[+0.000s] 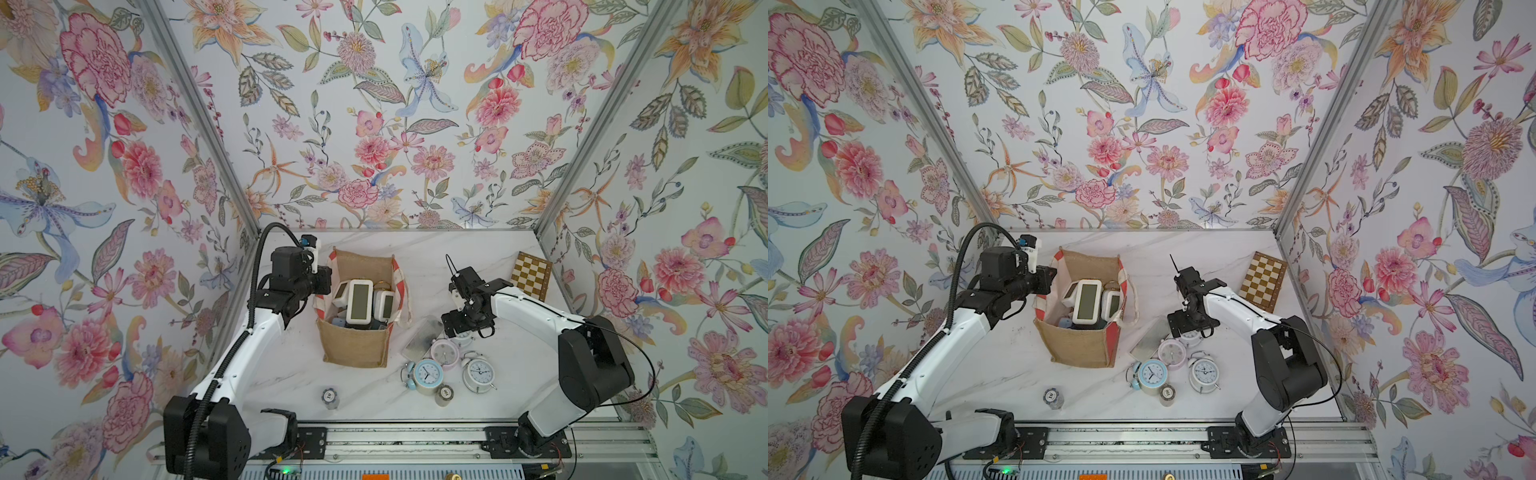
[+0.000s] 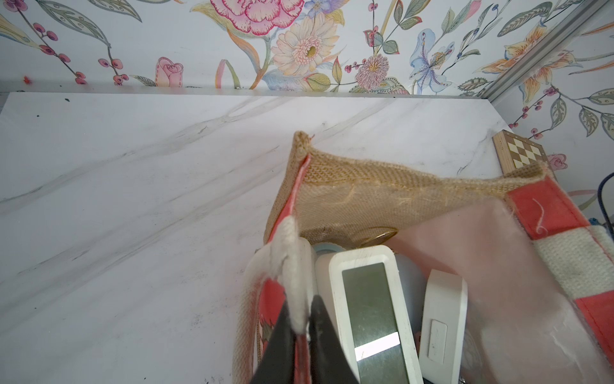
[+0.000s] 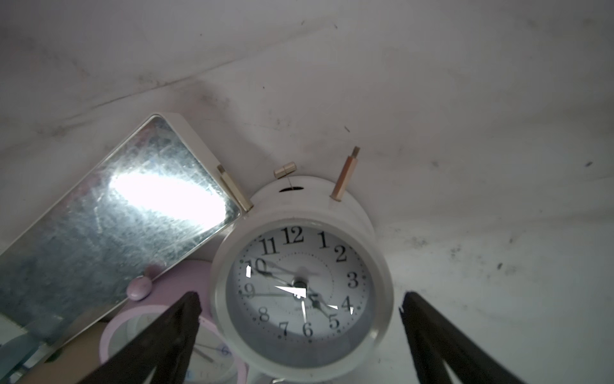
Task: Put the alarm clock into the canvas bag
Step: Pick up the alarm from the center of the board.
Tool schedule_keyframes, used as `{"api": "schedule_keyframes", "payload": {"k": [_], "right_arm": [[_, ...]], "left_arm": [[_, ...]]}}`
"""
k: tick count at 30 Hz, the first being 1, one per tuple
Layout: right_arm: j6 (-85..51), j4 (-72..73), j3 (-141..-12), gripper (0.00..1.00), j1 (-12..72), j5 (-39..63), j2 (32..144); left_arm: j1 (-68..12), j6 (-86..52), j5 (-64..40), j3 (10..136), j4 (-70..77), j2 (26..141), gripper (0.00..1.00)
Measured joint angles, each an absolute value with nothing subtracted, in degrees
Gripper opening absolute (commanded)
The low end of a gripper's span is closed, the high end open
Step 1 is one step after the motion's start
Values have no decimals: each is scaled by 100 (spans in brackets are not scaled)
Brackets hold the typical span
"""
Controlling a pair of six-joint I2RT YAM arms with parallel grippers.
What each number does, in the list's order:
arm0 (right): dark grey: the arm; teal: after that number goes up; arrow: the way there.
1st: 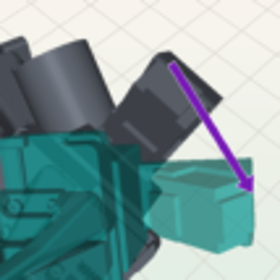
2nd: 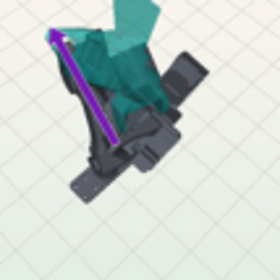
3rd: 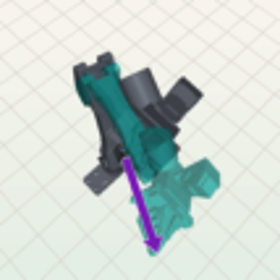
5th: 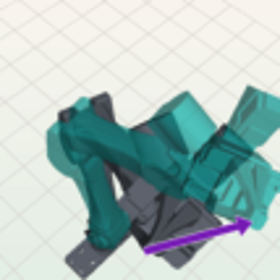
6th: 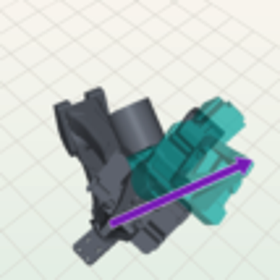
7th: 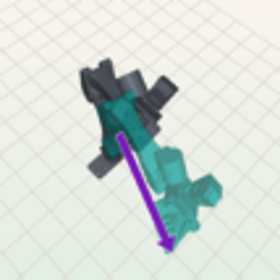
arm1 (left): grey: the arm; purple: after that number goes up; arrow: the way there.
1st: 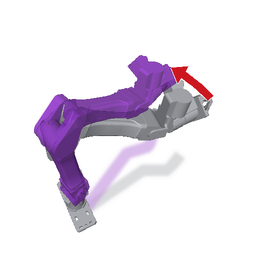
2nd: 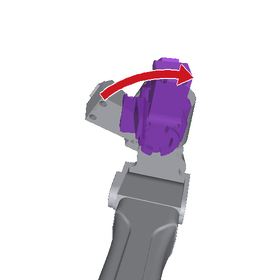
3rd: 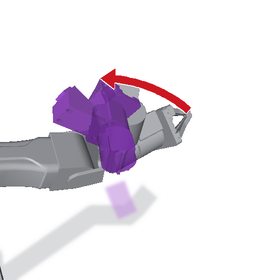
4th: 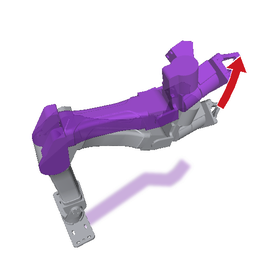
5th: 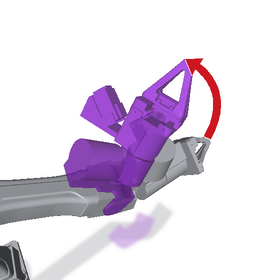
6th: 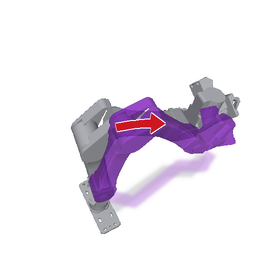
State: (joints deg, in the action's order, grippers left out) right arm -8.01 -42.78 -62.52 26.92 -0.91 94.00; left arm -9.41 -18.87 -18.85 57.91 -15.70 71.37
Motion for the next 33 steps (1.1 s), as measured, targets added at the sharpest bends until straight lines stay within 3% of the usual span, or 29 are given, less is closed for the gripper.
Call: {"api": "schedule_keyframes", "payload": {"k": [24, 33], "right_arm": [[-751, -4276, -6252, 73, 2692, -104, 9450], [-751, -4523, -6506, 71, 2689, -268, 9260]], "left_arm": [[-941, -1887, -1887, 5791, -1573, 7144, 14], [-941, -1844, -1887, 5804, -1634, 7164, 25]]}}
